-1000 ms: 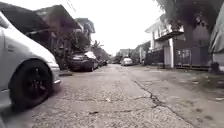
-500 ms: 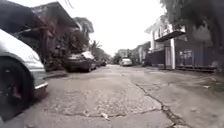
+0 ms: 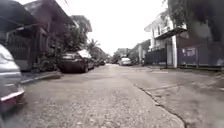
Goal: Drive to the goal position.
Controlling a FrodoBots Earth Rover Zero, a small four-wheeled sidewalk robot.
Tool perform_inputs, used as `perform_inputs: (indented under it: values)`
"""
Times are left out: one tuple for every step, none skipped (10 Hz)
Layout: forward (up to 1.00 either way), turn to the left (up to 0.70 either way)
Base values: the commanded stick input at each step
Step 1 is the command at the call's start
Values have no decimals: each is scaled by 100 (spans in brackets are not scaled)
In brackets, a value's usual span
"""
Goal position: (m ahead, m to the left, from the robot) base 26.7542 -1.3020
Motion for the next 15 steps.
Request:
perform_inputs:
  values:
    - [100, 0]
    - [100, 0]
    - [100, 0]
    - [100, 21]
    - [100, 27]
    - [100, 19]
    - [100, 0]
    - [100, 0]
    - [100, 0]
    - [100, 0]
    - [100, 0]
    - [100, 0]
    - [100, 0]
    - [100, 1]
    - [100, 20]
